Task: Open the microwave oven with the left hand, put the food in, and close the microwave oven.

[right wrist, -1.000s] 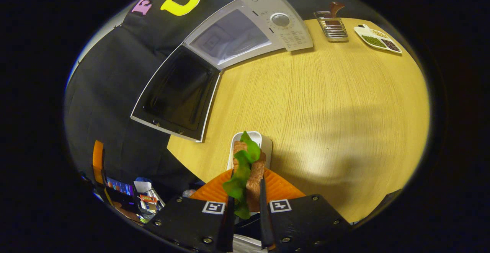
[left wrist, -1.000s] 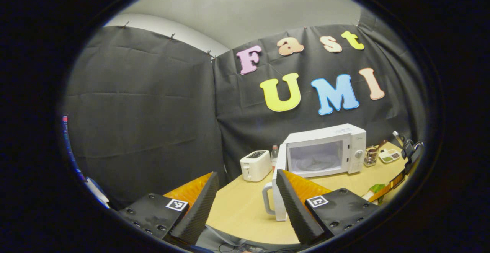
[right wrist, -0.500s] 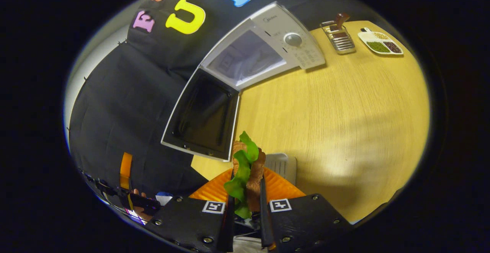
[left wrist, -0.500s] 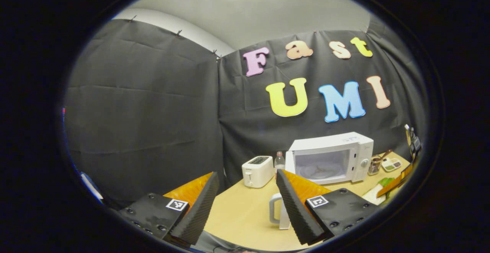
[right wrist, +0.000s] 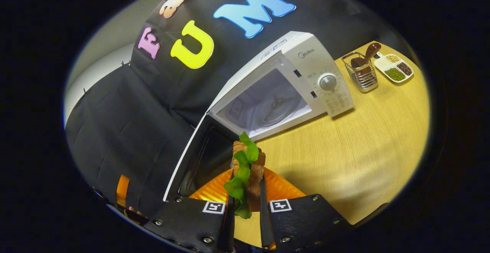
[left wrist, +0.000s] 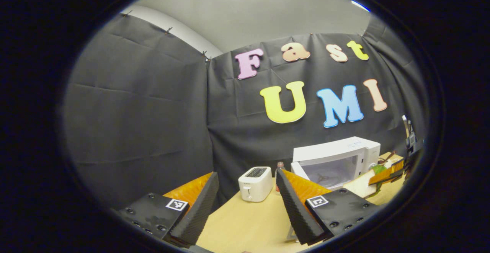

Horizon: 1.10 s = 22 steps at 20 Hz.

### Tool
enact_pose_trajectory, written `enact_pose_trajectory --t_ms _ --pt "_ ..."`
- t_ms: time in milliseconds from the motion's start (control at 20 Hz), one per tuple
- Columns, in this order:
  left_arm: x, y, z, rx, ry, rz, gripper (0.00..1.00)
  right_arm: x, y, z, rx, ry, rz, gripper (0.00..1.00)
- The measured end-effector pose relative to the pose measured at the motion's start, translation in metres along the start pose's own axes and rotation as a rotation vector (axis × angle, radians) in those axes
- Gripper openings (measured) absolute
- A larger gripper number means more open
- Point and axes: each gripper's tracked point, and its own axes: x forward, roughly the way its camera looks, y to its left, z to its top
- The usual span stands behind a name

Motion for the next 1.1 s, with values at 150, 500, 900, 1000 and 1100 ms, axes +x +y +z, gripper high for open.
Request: enact_pose_trajectory --t_ms 150,500,900,1000,1100 --pt "0.029 0.021 0.004 -0.014 -0.026 -0.006 0.93 0.034 0.005 0.016 0.016 -0.087 -0.026 0.28" --pt "0.066 0.077 -0.017 -0.025 -0.011 0.008 0.97 0.106 -0.007 0.051 0.091 -0.277 -0.116 0.28" --pt "0.072 0.123 -0.037 -0.024 0.052 0.054 0.95 0.188 -0.029 0.088 0.095 -0.417 -0.188 0.28" --pt "0.066 0.129 -0.038 -0.007 0.06 0.064 0.96 0.205 -0.035 0.096 0.088 -0.44 -0.201 0.29" --pt "0.063 0.137 -0.039 0.017 0.063 0.084 1.0 0.22 -0.043 0.103 0.066 -0.466 -0.226 0.28"
